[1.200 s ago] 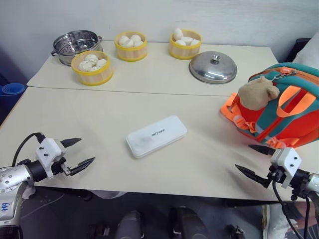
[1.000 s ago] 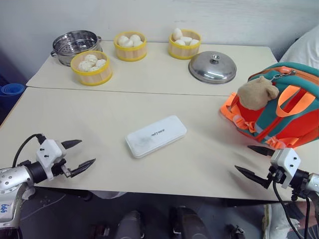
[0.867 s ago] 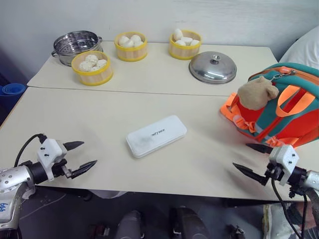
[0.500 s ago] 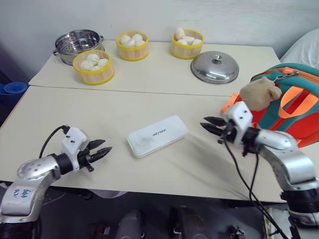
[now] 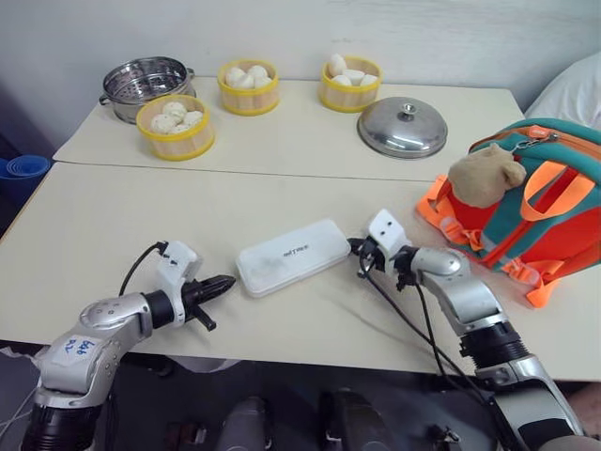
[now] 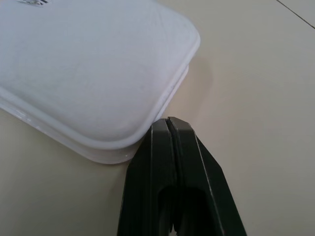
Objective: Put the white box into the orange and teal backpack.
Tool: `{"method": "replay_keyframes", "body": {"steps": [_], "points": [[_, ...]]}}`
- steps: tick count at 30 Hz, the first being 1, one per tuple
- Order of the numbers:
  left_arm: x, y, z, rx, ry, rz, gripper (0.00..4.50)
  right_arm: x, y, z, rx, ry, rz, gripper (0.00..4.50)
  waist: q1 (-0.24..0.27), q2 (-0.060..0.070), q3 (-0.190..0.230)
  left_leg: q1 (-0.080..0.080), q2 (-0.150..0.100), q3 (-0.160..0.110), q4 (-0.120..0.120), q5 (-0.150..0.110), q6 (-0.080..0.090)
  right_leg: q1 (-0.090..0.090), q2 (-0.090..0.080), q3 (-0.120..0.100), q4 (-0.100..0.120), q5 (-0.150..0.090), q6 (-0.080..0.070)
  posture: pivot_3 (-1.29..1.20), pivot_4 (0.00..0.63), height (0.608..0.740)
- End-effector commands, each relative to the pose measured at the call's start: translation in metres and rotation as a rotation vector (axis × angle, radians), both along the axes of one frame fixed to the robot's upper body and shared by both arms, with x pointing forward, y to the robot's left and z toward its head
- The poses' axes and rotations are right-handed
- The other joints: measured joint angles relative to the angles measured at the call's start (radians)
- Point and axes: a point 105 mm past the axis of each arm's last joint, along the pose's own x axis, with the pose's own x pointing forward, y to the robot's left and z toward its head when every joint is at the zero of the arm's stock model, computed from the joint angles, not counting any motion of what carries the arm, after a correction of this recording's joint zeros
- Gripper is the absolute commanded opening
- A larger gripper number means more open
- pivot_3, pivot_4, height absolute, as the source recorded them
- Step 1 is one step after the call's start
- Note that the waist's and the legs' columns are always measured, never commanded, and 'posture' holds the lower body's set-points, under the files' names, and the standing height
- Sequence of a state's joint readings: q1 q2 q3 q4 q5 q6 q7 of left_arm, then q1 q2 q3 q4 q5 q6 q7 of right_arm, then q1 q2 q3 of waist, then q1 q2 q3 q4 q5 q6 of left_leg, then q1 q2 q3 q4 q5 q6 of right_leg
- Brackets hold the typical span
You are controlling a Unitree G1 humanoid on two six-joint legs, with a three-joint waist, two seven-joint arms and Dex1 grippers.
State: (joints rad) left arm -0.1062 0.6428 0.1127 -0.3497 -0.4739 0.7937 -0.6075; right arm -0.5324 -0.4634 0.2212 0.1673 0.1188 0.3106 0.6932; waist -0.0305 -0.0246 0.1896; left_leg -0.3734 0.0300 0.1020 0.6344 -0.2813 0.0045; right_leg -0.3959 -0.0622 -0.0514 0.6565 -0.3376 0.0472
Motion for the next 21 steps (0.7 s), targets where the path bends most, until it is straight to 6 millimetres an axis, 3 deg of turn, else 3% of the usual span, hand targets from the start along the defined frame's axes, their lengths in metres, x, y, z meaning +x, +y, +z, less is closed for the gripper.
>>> {"method": "replay_keyframes", "body": {"steps": [1, 8, 16, 21], "points": [[0.004, -0.012, 0.004, -0.007, -0.032, -0.052, 0.03, -0.007, 0.011, 0.015, 0.031, -0.042, 0.080, 0.00, 0.000, 0.000, 0.000, 0.000, 0.000, 0.000, 0.000, 0.000, -0.001, 0.000, 0.000, 0.000, 0.000, 0.000, 0.000, 0.00, 0.150, 0.740], [0.007, -0.024, 0.006, -0.014, -0.078, -0.115, 0.03, -0.045, 0.007, 0.015, 0.018, -0.018, 0.207, 0.00, 0.004, 0.000, 0.000, 0.000, 0.000, 0.000, 0.000, 0.002, -0.003, 0.001, 0.000, 0.000, -0.001, 0.000, 0.000, 0.00, 0.150, 0.740], [-0.014, -0.037, 0.001, -0.029, -0.050, -0.232, 0.03, -0.102, -0.032, 0.009, -0.028, 0.111, 0.153, 0.00, 0.003, 0.000, 0.000, 0.000, 0.000, -0.001, -0.002, -0.001, 0.000, 0.001, 0.000, 0.000, -0.003, 0.000, 0.000, 0.00, 0.150, 0.740], [-0.014, -0.030, -0.003, -0.008, -0.023, -0.194, 0.03, -0.116, -0.058, 0.006, -0.063, 0.152, 0.080, 0.00, 0.003, 0.000, 0.000, 0.001, 0.000, -0.001, -0.002, 0.000, 0.000, 0.002, 0.000, 0.000, -0.003, 0.000, 0.000, 0.00, 0.150, 0.740]]}}
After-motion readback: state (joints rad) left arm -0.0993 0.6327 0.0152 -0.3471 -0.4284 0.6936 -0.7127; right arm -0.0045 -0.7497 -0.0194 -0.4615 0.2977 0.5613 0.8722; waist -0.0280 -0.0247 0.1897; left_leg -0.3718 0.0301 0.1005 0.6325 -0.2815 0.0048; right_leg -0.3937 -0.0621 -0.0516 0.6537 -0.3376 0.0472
